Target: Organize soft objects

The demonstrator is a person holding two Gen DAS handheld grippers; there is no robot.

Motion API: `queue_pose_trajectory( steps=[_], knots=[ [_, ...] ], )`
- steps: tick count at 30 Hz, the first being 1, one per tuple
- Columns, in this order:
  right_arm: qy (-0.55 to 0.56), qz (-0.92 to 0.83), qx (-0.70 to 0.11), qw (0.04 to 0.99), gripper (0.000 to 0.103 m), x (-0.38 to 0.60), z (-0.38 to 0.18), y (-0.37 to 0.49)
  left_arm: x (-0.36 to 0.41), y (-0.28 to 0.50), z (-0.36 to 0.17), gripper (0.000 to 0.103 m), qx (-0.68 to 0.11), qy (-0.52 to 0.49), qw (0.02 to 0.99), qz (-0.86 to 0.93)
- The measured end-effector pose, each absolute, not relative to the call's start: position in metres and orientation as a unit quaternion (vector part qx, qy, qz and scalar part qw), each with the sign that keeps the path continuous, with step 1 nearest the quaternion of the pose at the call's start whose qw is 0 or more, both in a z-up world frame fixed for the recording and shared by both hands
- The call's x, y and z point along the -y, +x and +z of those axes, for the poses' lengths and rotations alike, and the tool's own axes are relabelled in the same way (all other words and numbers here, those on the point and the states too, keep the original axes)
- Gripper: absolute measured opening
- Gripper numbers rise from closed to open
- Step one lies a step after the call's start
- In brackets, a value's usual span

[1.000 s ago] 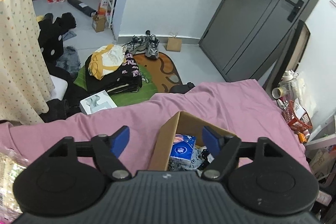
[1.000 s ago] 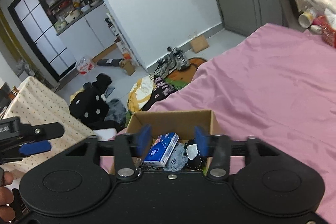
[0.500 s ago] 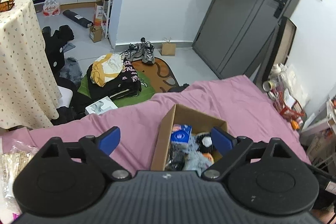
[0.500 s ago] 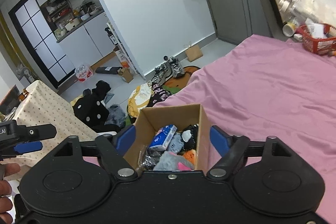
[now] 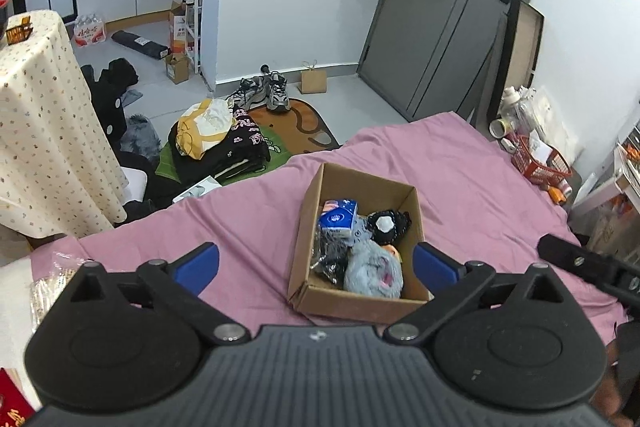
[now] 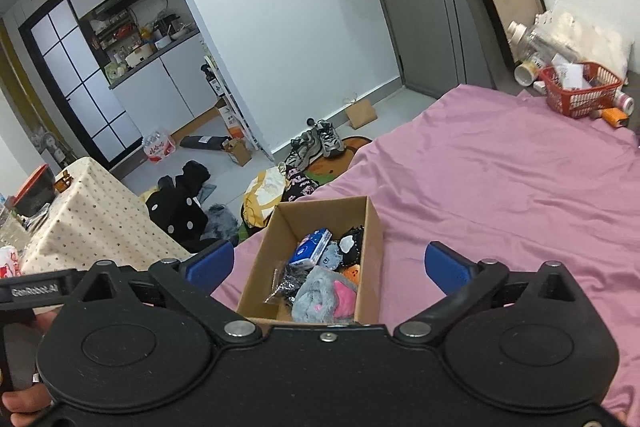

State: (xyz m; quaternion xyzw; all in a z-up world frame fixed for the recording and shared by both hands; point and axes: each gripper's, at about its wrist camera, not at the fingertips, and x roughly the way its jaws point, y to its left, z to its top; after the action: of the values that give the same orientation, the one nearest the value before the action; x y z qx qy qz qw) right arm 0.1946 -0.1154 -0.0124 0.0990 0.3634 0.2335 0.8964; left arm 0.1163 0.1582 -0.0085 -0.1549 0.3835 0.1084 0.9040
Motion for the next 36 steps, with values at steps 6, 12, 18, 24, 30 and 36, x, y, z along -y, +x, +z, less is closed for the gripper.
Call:
queue_pose_trajectory(
  steps=[6, 12, 18, 24, 30, 36],
  knots=[
    [0.081, 0.229, -0.362, 0.900, 0.103, 0.127, 0.004, 0.170, -0.142, 0.097, 0.005, 0.102, -0.373, -0.138, 0.912, 0.102],
    [0.057, 0.233, -0.353, 0.904, 0.103, 0.133, 0.016, 0.143, -0.124, 0.079, 0.015, 0.102, -0.367, -0.117, 0.919, 0.085],
    [0.052, 0.226, -0.356, 0.905, 0.103, 0.143, 0.026, 0.121, -0.108, 0.055, 0.023, 0.102, -0.360, -0.106, 0.925, 0.059],
    [0.055, 0.226, -0.337, 0.913, 0.103, 0.154, 0.038, 0.092, -0.091, 0.038, 0.030, 0.102, -0.353, -0.090, 0.930, 0.049],
    [0.055, 0.215, -0.339, 0.914, 0.103, 0.164, 0.040, 0.077, -0.081, 0.019, 0.034, 0.102, -0.349, -0.086, 0.932, 0.048],
    [0.060, 0.213, -0.339, 0.915, 0.103, 0.168, 0.038, 0.061, -0.077, 0.003, 0.036, 0.102, -0.345, -0.075, 0.934, 0.049]
  ],
)
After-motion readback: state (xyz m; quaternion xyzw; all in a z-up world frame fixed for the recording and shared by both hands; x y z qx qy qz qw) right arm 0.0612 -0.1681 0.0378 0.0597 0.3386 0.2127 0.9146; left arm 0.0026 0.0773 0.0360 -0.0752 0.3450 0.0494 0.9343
